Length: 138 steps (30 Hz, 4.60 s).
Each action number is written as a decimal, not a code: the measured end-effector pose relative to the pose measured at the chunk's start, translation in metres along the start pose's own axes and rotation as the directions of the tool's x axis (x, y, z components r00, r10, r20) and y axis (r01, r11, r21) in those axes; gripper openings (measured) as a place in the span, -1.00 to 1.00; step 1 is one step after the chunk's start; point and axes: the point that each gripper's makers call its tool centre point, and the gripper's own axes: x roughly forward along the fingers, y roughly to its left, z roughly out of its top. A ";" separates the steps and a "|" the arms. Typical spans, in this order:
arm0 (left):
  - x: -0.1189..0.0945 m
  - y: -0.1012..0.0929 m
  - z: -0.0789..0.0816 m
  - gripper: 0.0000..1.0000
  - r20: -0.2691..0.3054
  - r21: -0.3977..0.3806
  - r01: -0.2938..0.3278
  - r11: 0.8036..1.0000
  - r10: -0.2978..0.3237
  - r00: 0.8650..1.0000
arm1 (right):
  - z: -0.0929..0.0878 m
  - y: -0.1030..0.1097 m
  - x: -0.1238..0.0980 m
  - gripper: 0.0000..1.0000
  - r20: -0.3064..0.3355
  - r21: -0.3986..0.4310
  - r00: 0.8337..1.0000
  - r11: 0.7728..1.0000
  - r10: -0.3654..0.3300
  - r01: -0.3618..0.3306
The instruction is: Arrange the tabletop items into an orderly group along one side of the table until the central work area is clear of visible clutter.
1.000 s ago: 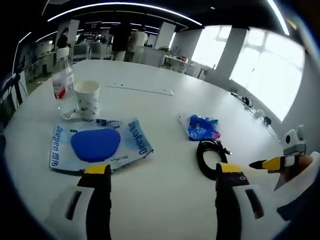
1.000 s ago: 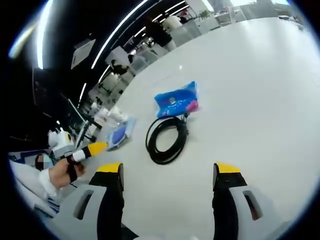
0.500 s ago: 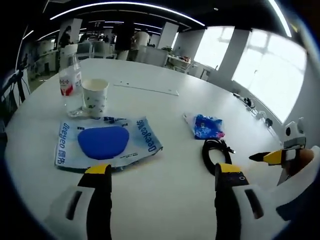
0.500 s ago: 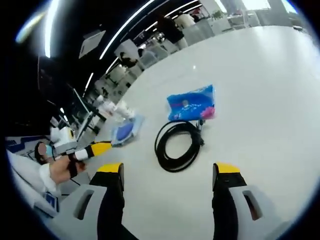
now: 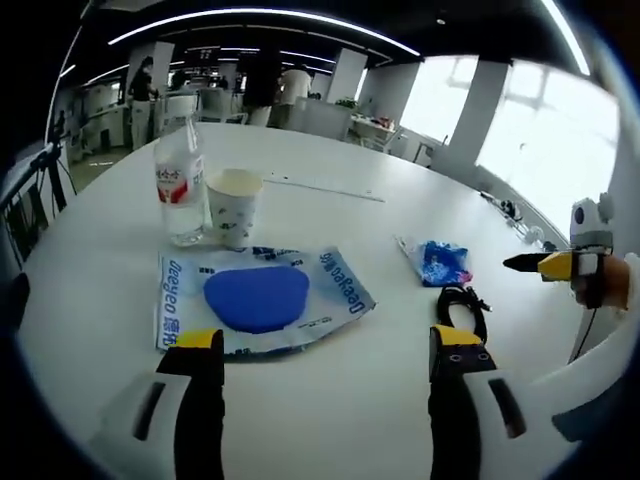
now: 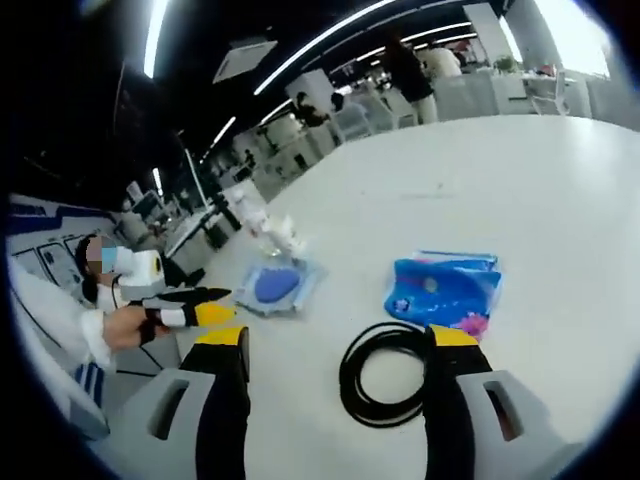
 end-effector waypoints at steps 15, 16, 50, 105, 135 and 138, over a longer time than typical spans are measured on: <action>-0.009 0.039 0.019 0.70 0.015 0.005 -0.048 0.999 0.048 0.999 | 0.050 0.035 0.049 0.37 -0.016 -0.125 0.995 0.988 0.094 -0.095; -0.009 0.041 0.020 0.70 0.016 0.004 -0.052 0.999 0.052 0.999 | 0.050 0.037 0.051 0.37 -0.021 -0.129 0.995 0.986 0.100 -0.101; 0.011 0.105 -0.015 0.21 -0.111 -0.075 -0.129 0.989 0.121 0.986 | -0.047 0.055 0.169 0.00 -0.288 0.008 0.948 0.990 0.135 -0.138; 0.016 0.048 0.015 -1.00 -0.062 0.218 -0.115 0.969 0.132 0.989 | -0.053 0.027 0.108 -1.00 -0.154 0.001 0.987 0.999 0.050 -0.050; 0.063 0.032 0.049 -1.00 -0.115 0.372 -0.051 0.927 0.100 0.988 | -0.021 -0.021 0.118 -1.00 -0.114 0.020 0.993 0.999 -0.033 0.035; 0.070 0.033 0.051 -1.00 -0.127 0.373 -0.055 0.926 0.110 0.986 | -0.017 -0.025 0.121 -1.00 -0.118 0.030 0.992 0.998 -0.045 0.049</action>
